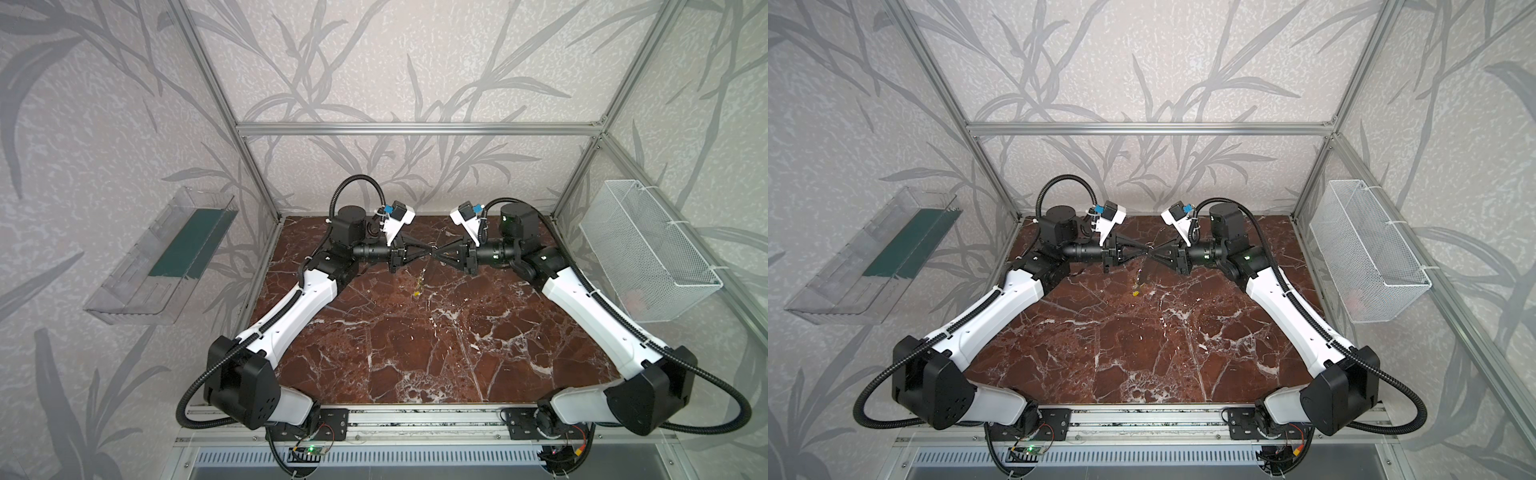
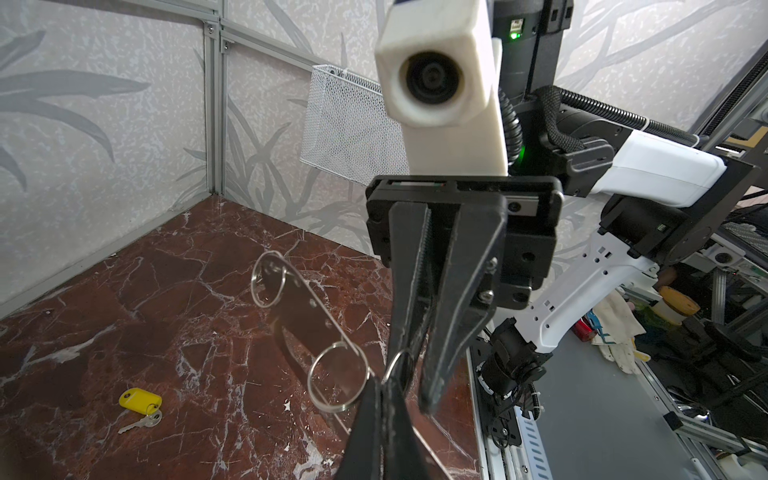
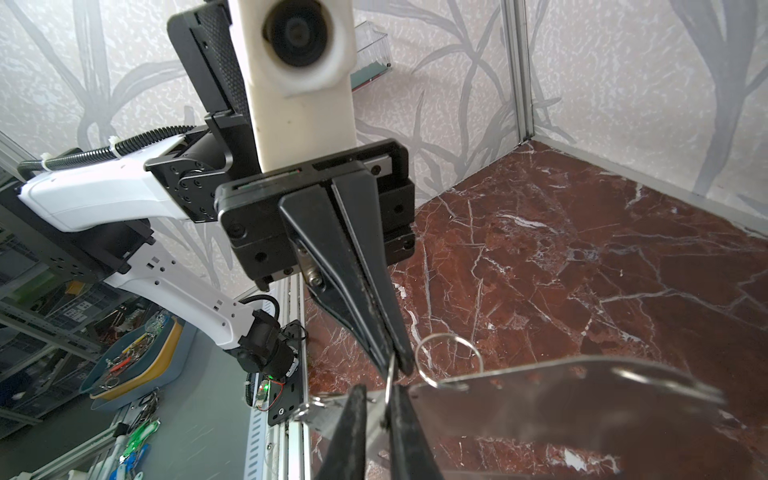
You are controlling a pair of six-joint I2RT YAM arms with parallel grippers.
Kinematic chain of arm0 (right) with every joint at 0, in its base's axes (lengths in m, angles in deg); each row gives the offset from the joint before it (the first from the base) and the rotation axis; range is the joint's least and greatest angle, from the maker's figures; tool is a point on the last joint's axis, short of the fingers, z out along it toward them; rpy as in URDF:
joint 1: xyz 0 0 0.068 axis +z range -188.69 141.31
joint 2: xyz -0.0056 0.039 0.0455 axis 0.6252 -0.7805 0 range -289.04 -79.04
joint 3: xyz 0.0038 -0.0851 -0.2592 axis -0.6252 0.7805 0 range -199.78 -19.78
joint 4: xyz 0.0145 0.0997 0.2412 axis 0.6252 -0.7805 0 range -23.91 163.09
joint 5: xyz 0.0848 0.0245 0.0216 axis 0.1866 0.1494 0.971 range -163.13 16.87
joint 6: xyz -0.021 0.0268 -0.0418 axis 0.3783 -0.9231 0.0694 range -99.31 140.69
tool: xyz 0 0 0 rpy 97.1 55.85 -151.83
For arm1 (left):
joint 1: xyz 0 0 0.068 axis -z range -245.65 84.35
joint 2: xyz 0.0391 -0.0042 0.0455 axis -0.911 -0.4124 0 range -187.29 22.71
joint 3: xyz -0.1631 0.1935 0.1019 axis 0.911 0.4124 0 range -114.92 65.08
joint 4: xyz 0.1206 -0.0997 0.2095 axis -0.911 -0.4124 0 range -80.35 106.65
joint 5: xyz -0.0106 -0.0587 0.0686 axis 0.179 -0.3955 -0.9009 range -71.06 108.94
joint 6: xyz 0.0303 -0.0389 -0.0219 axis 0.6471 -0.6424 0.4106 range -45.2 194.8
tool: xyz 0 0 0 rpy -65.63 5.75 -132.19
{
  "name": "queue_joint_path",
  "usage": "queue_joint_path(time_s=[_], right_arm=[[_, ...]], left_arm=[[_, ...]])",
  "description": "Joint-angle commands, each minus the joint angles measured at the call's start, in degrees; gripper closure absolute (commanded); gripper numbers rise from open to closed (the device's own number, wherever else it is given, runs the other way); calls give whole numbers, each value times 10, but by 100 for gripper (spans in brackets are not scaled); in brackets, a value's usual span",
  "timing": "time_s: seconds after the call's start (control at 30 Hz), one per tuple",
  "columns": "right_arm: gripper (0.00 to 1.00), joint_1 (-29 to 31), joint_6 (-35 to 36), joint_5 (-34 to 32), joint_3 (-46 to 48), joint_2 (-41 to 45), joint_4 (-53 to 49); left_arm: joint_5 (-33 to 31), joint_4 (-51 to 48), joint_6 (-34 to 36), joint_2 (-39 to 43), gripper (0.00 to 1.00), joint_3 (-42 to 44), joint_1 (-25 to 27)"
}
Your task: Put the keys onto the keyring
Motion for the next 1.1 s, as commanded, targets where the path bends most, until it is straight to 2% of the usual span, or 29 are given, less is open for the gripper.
queue_joint_path(time_s=[0.0, 0.27, 0.6, 0.63, 0.67, 0.7, 0.8, 0.9, 1.07], right_arm=[[90, 5, -14, 25, 1, 19, 36], [100, 5, -16, 18, 8, 23, 43], [100, 4, -10, -10, 12, 27, 40], [100, 4, -9, -16, 13, 28, 40], [100, 3, -7, -23, 15, 30, 42], [100, 4, -5, -28, 17, 31, 43], [100, 3, -4, -39, 22, 36, 47], [100, 3, -4, -44, 25, 38, 52], [100, 3, -1, -57, 27, 41, 51]], left_arm=[[-10, 14, 6, -2, 100, -10, -4], [-10, 14, 7, -5, 100, -10, -4], [-19, 17, -2, -2, 100, -16, -6], [-25, 19, -10, 0, 94, -17, -8], [-35, 26, -26, 3, 80, -18, -12], [-42, 38, -41, 6, 72, -17, -18], [-58, 74, -79, 20, 63, -8, -36], [-77, 108, -106, 35, 59, 11, -49], [-91, 107, -98, 45, 58, 24, -52]])
